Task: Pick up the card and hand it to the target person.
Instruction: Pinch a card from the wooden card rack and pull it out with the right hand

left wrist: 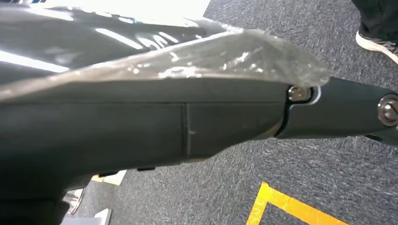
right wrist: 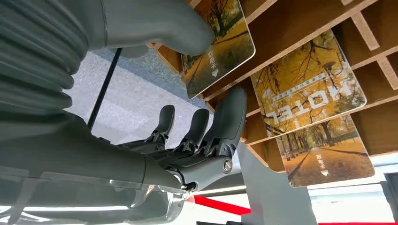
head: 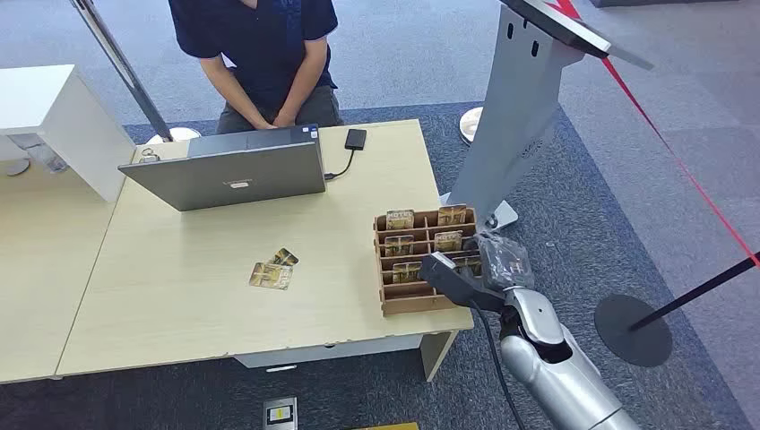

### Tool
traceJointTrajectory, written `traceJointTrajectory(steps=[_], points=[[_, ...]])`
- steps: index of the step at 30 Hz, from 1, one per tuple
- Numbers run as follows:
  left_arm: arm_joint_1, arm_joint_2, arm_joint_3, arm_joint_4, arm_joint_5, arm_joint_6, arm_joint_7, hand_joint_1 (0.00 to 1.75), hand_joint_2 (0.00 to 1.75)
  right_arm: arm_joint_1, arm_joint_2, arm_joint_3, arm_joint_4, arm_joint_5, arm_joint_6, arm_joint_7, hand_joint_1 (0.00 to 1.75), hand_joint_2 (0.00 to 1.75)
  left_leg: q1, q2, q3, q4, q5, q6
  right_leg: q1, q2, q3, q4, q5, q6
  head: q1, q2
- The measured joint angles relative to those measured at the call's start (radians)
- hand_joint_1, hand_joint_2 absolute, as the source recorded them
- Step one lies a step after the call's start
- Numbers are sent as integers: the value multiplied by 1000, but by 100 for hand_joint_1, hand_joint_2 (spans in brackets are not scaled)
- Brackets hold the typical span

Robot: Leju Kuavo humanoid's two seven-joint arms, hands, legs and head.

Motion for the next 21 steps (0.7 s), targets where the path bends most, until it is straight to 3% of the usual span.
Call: traceJointTrajectory(steps=[21], points=[[0, 0, -1, 0, 17, -1, 10, 0, 0, 5, 0, 5, -39, 46, 16, 0, 132, 175, 0, 0, 0, 0, 0, 0, 0, 0, 0, 0, 0, 0, 0, 0]])
